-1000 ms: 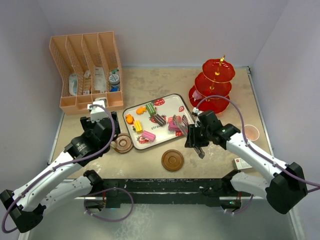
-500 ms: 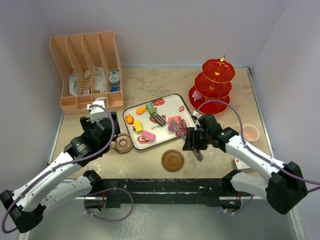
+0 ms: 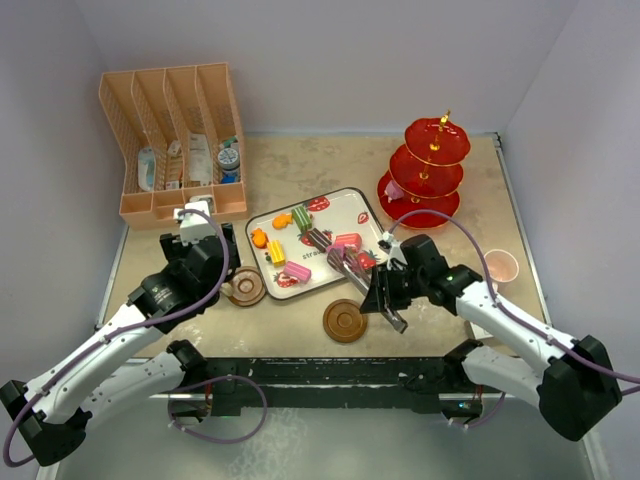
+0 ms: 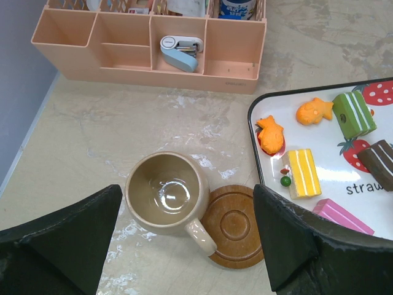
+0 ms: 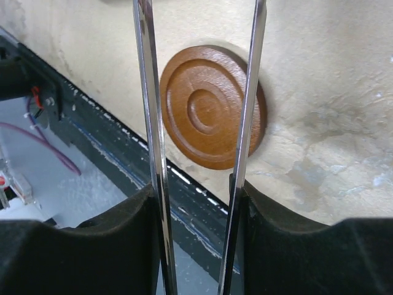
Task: Serve the afternoon tea
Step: Pick up the desert from the tray.
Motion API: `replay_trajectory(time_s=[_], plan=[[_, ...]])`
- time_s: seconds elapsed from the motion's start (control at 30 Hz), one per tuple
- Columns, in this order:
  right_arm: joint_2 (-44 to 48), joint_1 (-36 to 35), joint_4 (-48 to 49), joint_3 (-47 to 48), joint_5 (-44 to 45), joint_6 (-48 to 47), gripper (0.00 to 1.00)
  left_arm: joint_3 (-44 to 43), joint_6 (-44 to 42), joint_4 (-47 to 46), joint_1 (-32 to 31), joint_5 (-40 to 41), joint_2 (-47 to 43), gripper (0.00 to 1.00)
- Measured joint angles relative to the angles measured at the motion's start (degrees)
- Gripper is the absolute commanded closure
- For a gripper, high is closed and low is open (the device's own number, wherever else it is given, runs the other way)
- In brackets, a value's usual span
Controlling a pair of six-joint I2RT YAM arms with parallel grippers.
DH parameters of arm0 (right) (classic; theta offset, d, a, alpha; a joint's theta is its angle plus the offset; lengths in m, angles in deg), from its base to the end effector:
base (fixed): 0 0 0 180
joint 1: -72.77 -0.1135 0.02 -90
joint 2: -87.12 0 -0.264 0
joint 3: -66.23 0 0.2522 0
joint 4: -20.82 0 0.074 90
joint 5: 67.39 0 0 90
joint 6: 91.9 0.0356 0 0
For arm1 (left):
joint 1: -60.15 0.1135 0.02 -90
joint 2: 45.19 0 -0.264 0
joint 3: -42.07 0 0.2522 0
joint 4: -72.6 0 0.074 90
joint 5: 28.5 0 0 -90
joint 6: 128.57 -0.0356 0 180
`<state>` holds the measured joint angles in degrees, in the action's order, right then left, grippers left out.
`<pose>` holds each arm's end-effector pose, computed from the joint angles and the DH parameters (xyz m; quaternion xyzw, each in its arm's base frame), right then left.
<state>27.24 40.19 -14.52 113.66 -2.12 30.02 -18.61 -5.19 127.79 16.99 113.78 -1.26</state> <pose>0.1649 0.1231 0.2087 -0.0824 0.9108 0.3566 0.1909 0.1260 -0.0796 0.3098 -0.1220 0.8218 0.0696 0.5522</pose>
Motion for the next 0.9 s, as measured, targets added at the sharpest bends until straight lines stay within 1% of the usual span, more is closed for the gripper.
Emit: replay_trajectory(time_s=[0.27,0.43,0.63,0.77,0.83,0.9], plan=[[1.38,-0.13,0.17,0.00,-3.34,-0.98,0.56,0.00,0.00,0.00,0.00,0.00,0.39,0.15],[0.83,-0.37,1.40,0.00,-3.26,-0.66,0.59,0.00,0.00,0.00,0.02,0.00,0.39,0.15],[0.68,-0.48,1.73,0.20,-2.86,0.11,0.60,0.00,0.00,0.02,0.00,0.00,0.48,0.15],[2.08,-0.52,-0.59,2.14,0.26,0.68,0.60,0.00,0.00,0.02,0.00,0.00,0.70,0.15],[4.59,-0.52,-1.84,2.75,2.86,1.84,0.58,0.00,0.00,0.02,0.02,-0.02,0.76,0.15],[7.65,-0.52,-2.82,2.75,4.72,3.37,0.58,0.00,0.00,0.02,0.00,-0.02,0.79,0.15]])
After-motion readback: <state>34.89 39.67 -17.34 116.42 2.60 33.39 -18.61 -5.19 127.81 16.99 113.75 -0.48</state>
